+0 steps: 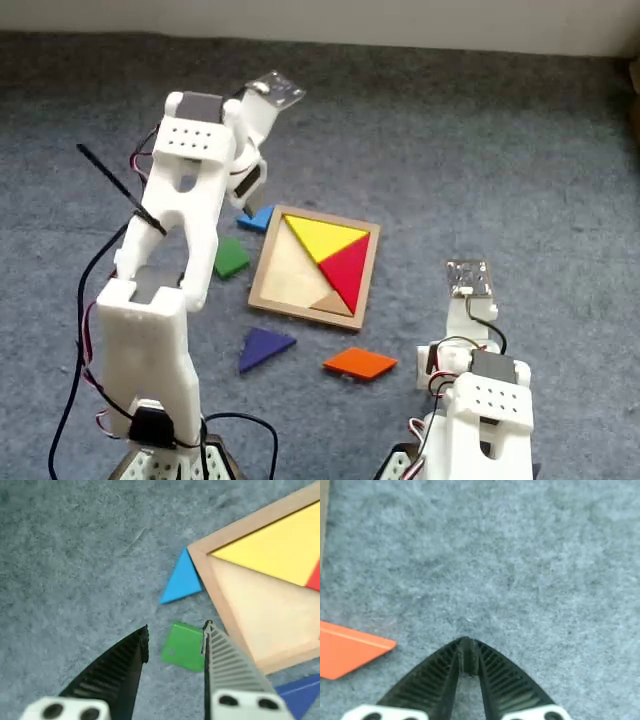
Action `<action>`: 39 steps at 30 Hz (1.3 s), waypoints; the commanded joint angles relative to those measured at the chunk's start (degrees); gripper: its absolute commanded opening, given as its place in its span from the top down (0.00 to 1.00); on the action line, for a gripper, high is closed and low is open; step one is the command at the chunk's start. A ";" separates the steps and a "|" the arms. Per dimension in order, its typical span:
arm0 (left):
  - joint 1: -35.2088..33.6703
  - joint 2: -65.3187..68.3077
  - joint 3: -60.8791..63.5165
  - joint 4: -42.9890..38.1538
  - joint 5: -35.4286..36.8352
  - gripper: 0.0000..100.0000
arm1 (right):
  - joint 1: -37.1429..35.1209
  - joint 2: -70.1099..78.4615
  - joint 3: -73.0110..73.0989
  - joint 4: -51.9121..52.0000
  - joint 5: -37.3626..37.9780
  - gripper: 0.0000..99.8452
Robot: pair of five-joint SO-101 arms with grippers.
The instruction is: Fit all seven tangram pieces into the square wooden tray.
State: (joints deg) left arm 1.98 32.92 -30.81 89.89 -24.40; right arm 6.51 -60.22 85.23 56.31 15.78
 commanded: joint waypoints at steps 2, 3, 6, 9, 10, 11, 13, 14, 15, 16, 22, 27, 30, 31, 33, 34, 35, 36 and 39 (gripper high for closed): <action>-2.15 4.62 -2.15 -5.80 -4.57 0.81 | 1.19 -0.75 0.04 -1.36 0.35 1.00; -2.15 5.58 -2.15 -6.24 -4.92 0.81 | 1.19 -0.75 0.04 -1.36 0.35 1.00; -2.07 6.20 -2.15 -6.07 -4.57 0.81 | 1.19 -0.75 0.04 -1.36 0.35 1.00; -1.98 4.70 -2.15 -3.96 -2.29 0.81 | 1.19 -0.75 0.04 -1.36 0.35 1.00; -1.98 3.91 -2.15 -2.64 -0.35 0.81 | 1.19 -0.75 0.04 -1.36 0.35 1.00; -1.98 3.12 -2.15 -1.41 0.97 0.81 | 1.19 -0.75 0.04 -1.36 0.35 1.00; -1.89 2.15 -2.07 1.49 1.32 0.81 | 1.19 -0.75 0.04 -1.36 0.35 1.00; -2.07 1.89 -1.89 2.64 1.23 0.81 | 1.19 -0.75 0.04 -1.36 0.35 1.00; -2.24 1.89 -1.89 3.60 1.23 0.81 | 1.19 -0.75 0.04 -1.36 0.35 1.00; -2.77 1.89 -1.80 4.31 1.14 0.81 | 1.19 -0.75 0.04 -1.36 0.35 1.00; -5.58 1.89 -1.71 7.21 -3.60 0.74 | 1.19 -0.75 0.04 -1.36 0.35 1.00; -6.46 1.98 1.27 5.01 -7.91 0.73 | 1.19 -0.75 0.04 -1.36 0.35 1.00; -6.20 1.98 5.23 1.93 -9.85 0.73 | 1.19 -0.75 0.04 -1.36 0.35 1.00; -6.11 1.98 6.46 0.62 -9.85 0.73 | 1.19 -0.75 0.04 -1.36 0.35 1.00; -6.11 1.98 8.84 -1.41 -10.90 0.73 | 1.19 -0.75 0.04 -1.36 0.35 1.00; -6.11 1.98 9.98 -2.02 -11.87 0.73 | 1.19 -0.75 0.04 -1.36 0.35 1.00; -6.11 1.98 11.03 -2.55 -12.84 0.73 | 1.19 -0.75 0.04 -1.36 0.35 1.00; -6.11 1.98 12.09 -3.08 -13.45 0.73 | 1.19 -0.75 0.04 -1.36 0.35 1.00; -6.02 1.98 14.64 -5.80 -13.63 0.73 | 1.19 -0.75 0.04 -1.36 0.35 1.00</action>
State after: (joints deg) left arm -3.65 38.64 -17.36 86.55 -37.32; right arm 6.51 -60.22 85.23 56.31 15.78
